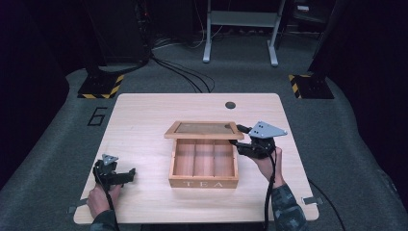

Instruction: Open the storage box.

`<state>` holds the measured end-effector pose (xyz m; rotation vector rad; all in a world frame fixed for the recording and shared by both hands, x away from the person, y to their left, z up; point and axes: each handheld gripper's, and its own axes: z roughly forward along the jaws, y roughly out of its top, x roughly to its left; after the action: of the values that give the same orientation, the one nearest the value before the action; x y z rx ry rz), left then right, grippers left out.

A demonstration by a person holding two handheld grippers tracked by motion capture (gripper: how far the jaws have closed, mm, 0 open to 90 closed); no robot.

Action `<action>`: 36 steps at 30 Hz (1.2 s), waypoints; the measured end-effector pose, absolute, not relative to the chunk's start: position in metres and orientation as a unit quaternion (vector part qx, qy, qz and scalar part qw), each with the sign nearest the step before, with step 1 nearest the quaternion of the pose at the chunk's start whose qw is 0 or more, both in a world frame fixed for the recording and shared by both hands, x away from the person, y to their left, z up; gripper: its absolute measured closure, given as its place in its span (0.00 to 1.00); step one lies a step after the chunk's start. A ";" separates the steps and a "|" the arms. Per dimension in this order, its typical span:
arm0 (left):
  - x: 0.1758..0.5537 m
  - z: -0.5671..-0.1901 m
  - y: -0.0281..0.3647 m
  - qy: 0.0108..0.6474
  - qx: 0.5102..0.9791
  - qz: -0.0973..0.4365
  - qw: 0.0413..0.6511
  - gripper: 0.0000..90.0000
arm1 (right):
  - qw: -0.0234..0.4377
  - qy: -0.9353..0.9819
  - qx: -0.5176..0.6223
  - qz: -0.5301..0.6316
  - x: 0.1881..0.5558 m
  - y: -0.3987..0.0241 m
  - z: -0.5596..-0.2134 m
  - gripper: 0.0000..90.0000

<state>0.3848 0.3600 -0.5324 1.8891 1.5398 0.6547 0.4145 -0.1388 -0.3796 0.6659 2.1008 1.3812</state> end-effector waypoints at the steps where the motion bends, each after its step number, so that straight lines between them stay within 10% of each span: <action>1: 0.385 -0.532 0.360 0.581 0.713 0.247 0.304 0.00 | 0.263 0.778 0.249 0.513 0.416 -0.139 -0.378 0.51; 36: 0.385 -0.532 0.360 0.581 0.713 0.247 0.304 0.00 | 0.195 0.766 0.285 0.543 0.462 -0.146 -0.348 0.56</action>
<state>0.3848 0.3599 -0.5324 1.8883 1.5397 0.6543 0.4620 -0.1462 -0.3478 0.7997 2.1469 1.5209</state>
